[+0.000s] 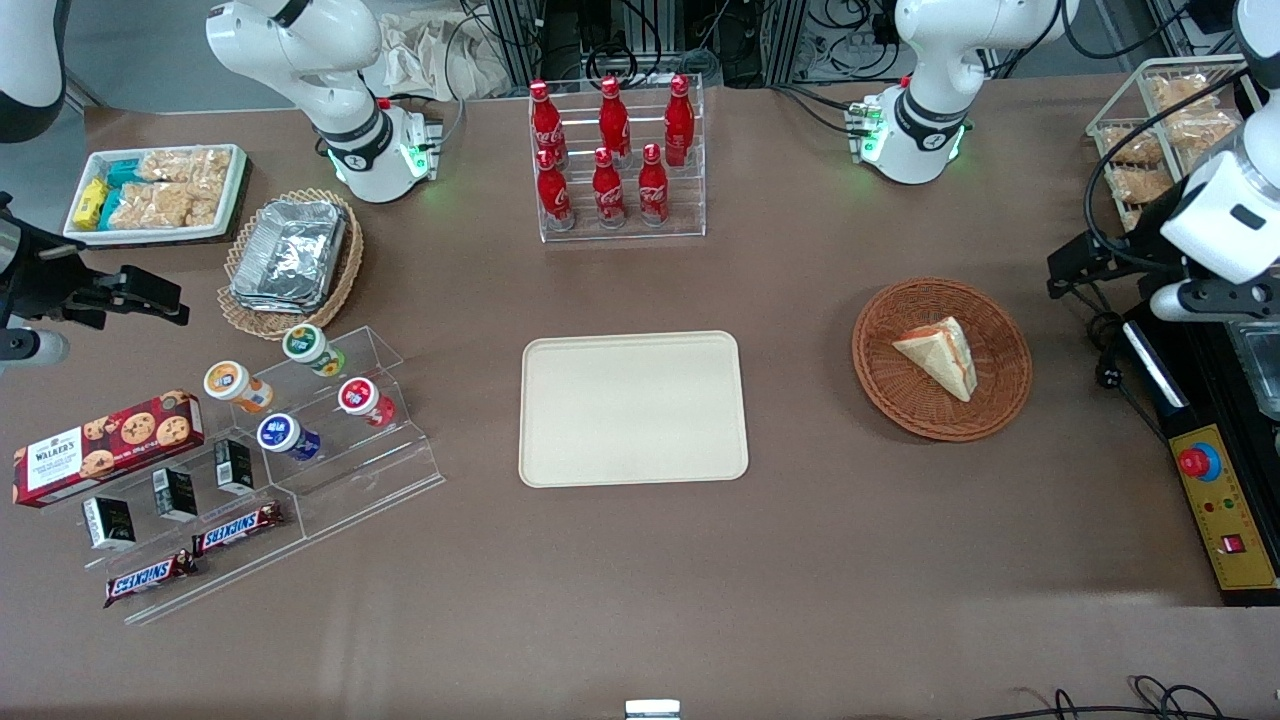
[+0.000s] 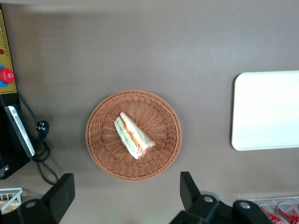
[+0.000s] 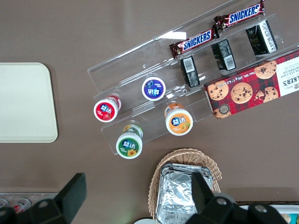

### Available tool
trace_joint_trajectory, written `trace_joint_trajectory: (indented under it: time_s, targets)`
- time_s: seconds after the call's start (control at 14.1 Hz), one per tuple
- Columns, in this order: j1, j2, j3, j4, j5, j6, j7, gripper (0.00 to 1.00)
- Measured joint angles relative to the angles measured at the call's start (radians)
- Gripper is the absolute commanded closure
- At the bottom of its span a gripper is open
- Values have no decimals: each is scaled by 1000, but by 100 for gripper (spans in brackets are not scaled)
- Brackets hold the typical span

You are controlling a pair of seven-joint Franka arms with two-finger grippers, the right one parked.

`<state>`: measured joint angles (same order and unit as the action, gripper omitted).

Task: Place sandwich from basket to tray
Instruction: 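Move the left gripper over the sandwich in the wicker basket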

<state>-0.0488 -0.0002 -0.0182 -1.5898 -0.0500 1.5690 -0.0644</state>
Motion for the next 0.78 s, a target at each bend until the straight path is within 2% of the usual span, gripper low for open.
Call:
trace_joint_trajectory:
  time_s: [0.21,0.49,0.64,0.78]
  targets:
    - [4,10,1,0,7,5,-17,0]
    - [-1,42,-8,-16,18,30,-234,0]
    - [-4,44,-19,-104,18,143,-426,0]
    - [-8,28,-28,-252,22,271,-589,0]
